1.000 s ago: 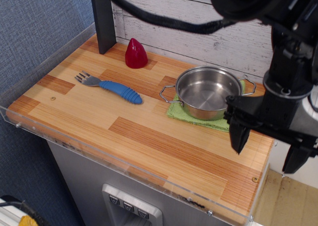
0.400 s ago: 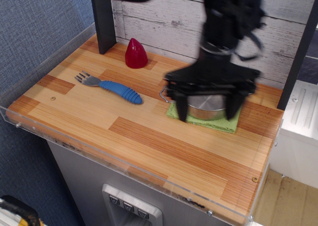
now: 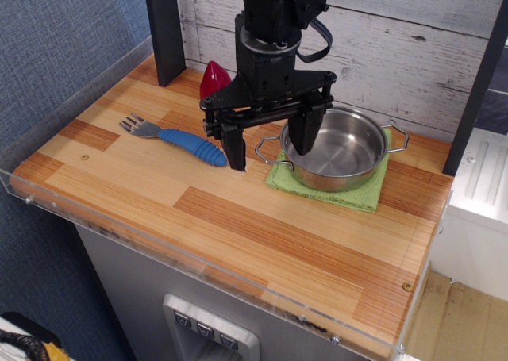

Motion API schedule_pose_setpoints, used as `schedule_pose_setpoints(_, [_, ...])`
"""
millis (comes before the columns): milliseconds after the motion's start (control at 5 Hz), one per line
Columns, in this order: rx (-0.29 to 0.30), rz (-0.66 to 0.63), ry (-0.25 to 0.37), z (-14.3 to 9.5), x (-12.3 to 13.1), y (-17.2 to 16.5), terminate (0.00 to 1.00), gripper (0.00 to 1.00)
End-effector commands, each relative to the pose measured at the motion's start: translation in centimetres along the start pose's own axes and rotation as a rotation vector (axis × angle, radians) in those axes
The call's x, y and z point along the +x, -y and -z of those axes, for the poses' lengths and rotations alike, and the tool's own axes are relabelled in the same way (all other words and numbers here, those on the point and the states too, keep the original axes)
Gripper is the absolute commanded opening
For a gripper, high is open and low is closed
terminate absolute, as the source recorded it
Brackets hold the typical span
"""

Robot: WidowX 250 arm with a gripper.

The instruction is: Move the fork to the bottom-right corner of the counter.

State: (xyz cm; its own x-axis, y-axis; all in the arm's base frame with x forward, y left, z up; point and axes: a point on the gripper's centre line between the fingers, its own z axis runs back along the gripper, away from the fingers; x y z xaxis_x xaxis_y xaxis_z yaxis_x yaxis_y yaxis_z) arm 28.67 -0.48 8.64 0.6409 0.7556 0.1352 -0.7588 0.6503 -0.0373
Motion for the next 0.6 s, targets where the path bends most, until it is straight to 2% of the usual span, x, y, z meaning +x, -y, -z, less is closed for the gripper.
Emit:
schedule_pose_setpoints(0, [-0.015, -0.153, 0.044, -0.1, 3.7, -2.2, 0.00, 1.00])
schedule_pose_setpoints(400, [-0.022, -0.297, 0.104, 1.8, 6.6, -4.0, 0.00, 1.00])
